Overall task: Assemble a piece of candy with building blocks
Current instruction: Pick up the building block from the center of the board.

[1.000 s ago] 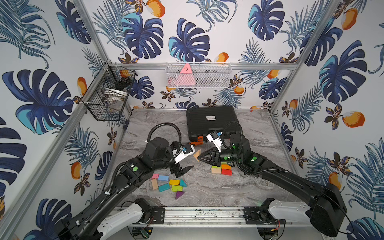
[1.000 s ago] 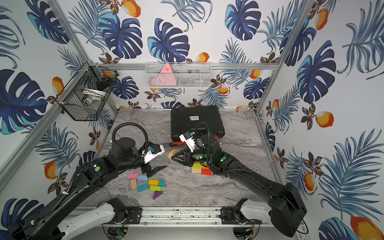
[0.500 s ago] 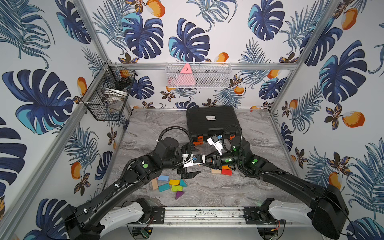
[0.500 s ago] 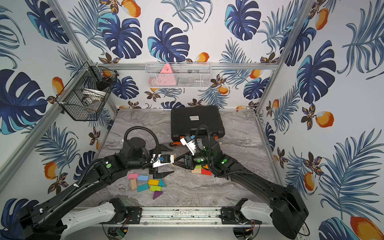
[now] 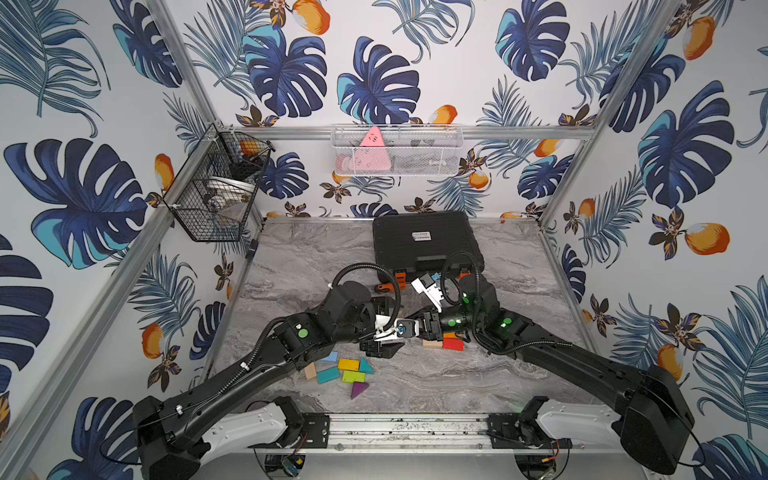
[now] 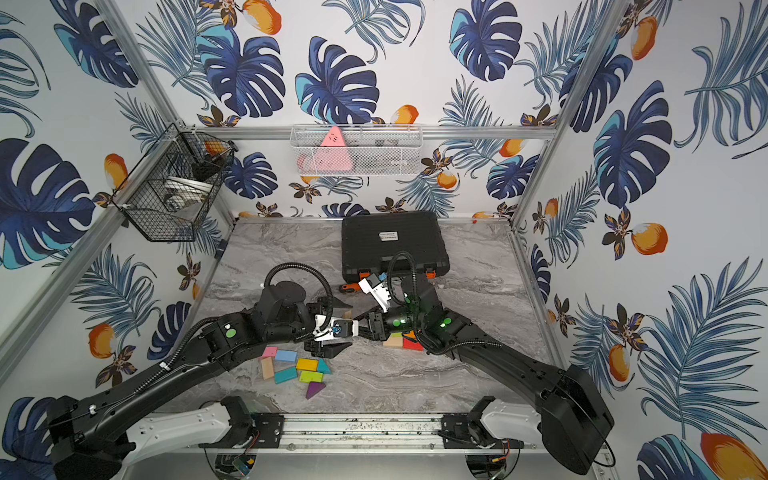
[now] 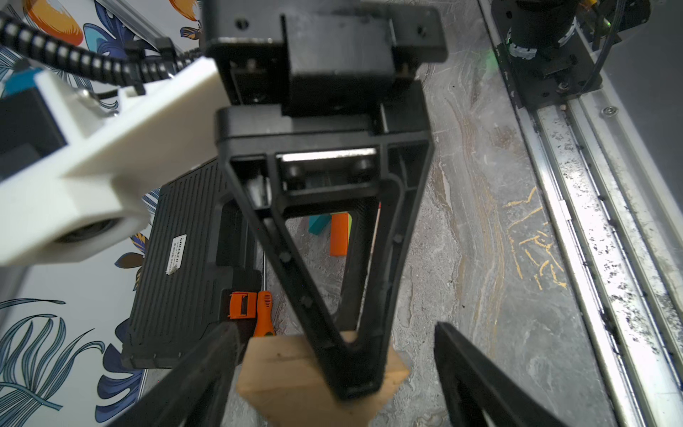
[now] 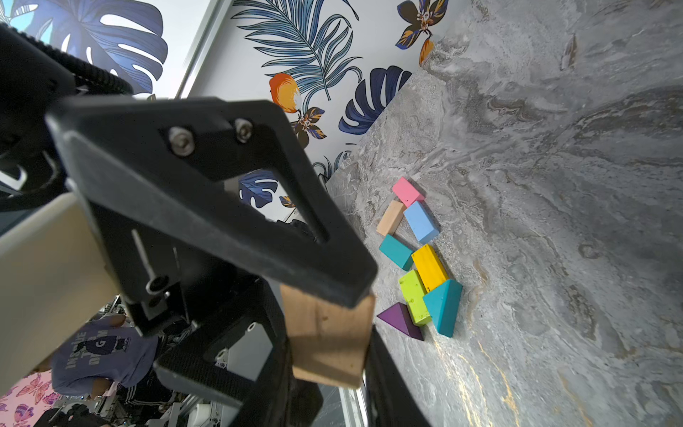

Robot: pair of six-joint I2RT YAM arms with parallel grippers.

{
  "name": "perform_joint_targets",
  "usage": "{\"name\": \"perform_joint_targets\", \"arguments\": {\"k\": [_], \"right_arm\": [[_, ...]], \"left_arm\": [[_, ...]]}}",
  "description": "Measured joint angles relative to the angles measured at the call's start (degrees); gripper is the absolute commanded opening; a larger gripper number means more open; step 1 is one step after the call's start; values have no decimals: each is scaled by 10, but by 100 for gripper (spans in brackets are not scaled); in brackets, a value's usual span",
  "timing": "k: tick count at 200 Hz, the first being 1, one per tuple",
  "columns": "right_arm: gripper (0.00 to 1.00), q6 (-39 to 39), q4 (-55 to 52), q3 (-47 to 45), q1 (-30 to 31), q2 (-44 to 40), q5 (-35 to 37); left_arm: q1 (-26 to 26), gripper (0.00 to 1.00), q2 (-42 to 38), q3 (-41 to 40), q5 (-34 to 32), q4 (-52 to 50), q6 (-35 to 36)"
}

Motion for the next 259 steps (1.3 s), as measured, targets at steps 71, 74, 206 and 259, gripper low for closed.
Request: {"name": "perform_joint_targets", "arguments": {"k": [71,74,206,259], "right_arm": [[24,0,1,0,0,7,-2],[25,1,1,0,0,8,-2],[68,-16,-21,-16,-56,-70,7],[69,-48,-72,-100,-159,-184,111]], "left_arm": [[-15,65,-2,-21,-58,26,7],[-15,65,-2,-22,-61,27,7],[-28,49,-73,-84,-111,38,-15],[-82,48,-28,-67,-129,-41,-11]]}}
